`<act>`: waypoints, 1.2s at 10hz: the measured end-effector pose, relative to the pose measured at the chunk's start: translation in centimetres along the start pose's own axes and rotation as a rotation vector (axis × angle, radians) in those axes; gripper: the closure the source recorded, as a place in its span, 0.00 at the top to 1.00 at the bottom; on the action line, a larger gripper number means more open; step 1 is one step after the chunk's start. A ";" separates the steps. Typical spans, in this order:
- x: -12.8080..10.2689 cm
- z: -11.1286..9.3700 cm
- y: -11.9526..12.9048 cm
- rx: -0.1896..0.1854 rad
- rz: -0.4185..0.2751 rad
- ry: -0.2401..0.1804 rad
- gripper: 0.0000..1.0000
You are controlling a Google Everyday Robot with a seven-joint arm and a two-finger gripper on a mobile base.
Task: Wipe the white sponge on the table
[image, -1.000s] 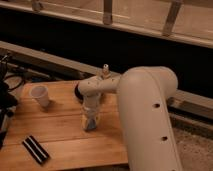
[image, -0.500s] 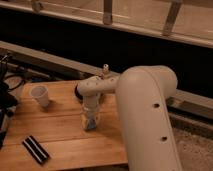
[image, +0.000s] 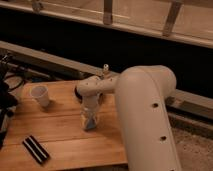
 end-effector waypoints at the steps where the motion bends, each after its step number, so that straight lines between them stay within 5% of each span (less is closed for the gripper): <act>1: 0.1 -0.2 -0.3 -0.029 -0.001 -0.011 0.04; 7: -1.4 -0.4 0.0 -0.121 -0.043 -0.035 0.04; 12: -5.7 -1.0 3.0 -0.128 -0.151 -0.023 0.04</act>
